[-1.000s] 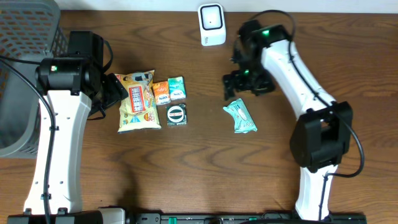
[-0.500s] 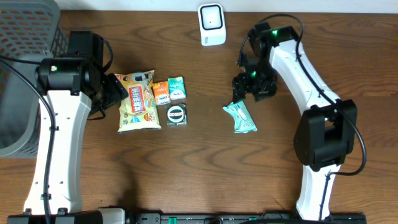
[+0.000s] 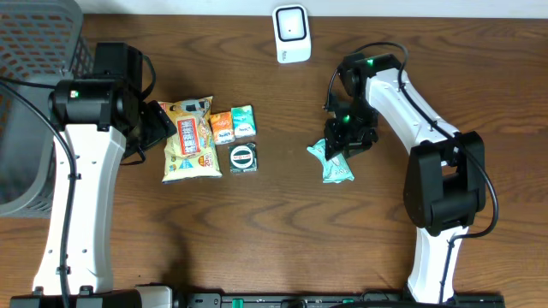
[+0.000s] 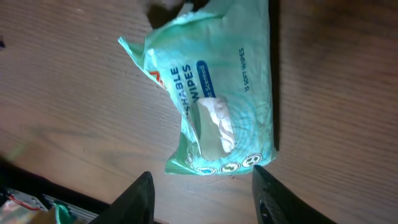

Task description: Scan the item barcode

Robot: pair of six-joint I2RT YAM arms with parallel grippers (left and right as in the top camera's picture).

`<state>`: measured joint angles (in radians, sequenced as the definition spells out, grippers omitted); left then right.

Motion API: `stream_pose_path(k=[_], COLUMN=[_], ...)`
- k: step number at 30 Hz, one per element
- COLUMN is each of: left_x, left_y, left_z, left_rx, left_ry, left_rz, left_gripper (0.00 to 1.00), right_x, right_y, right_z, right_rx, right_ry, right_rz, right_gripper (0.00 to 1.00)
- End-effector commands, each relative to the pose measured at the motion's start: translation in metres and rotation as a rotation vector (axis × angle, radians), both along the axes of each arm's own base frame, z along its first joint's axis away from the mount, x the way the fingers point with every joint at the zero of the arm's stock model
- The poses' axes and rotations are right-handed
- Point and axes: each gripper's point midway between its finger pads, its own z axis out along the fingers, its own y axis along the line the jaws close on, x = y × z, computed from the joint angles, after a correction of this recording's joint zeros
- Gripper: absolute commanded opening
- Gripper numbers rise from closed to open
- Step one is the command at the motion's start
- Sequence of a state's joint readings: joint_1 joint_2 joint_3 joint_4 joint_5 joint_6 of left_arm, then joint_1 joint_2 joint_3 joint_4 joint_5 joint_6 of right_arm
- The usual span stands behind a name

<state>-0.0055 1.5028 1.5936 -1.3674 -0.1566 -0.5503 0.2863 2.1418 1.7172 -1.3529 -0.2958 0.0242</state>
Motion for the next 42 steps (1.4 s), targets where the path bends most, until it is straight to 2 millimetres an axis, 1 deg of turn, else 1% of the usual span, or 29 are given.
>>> stream_pose_path(k=[1,6,8,9,13,15,16,21,23,26,28,30,34,38,42], left_x=[-0.001,-0.001,-0.001,-0.001,-0.001,-0.001,-0.001,-0.001,-0.001,-0.001,-0.001,-0.001,-0.001,-0.001,-0.001], left_y=[0.003,0.003,0.003,0.003,0.003,0.003,0.003,0.003,0.003,0.003,0.003,0.003,0.003,0.003,0.003], left_z=[0.000,0.000,0.000,0.000,0.000,0.000,0.000,0.000,0.000,0.000,0.000,0.000,0.000,0.000,0.000], left_rx=[0.008,0.008,0.008,0.008,0.008,0.008,0.008,0.008,0.008,0.008,0.008,0.008,0.008,0.008,0.008], left_ry=[0.003,0.003,0.004,0.003,0.003,0.003,0.003,0.003,0.003,0.003,0.003,0.003,0.003,0.003,0.003], left_rz=[0.010,0.010,0.010,0.010,0.010,0.010,0.010,0.010,0.010,0.010,0.010,0.010,0.010,0.010,0.010], left_gripper=[0.98,0.98,0.98,0.98,0.98,0.98,0.98,0.98,0.98,0.98,0.98,0.98,0.98,0.98,0.98], right_x=[0.001,0.005,0.007,0.008,0.021,0.024,0.025,0.027,0.027,0.024,0.020,0.016,0.007,-0.009,-0.022], right_y=[0.008,0.001,-0.005,-0.010,-0.046,-0.052,-0.054,-0.068,-0.066,-0.045,-0.036,-0.037,-0.037,-0.039,-0.033], right_z=[0.002,0.000,-0.001,-0.002,-0.006,-0.007,-0.007,-0.007,-0.006,-0.001,0.004,0.005,-0.001,-0.014,-0.027], right_rx=[0.019,-0.014,-0.044,-0.067,-0.269,-0.279,-0.273,-0.268,-0.215,-0.012,0.088,0.101,0.096,0.089,0.119], right_ry=[-0.025,-0.042,-0.051,-0.057,-0.112,-0.117,-0.118,-0.105,-0.094,-0.068,-0.050,-0.035,-0.004,0.048,0.084], right_rz=[0.022,0.026,0.028,0.032,-0.022,-0.034,-0.036,-0.079,-0.082,-0.031,-0.011,-0.011,-0.006,-0.009,-0.013], right_gripper=[0.48,0.49,0.50,0.51,0.59,0.64,0.65,0.63,0.59,0.59,0.59,0.59,0.60,0.59,0.57])
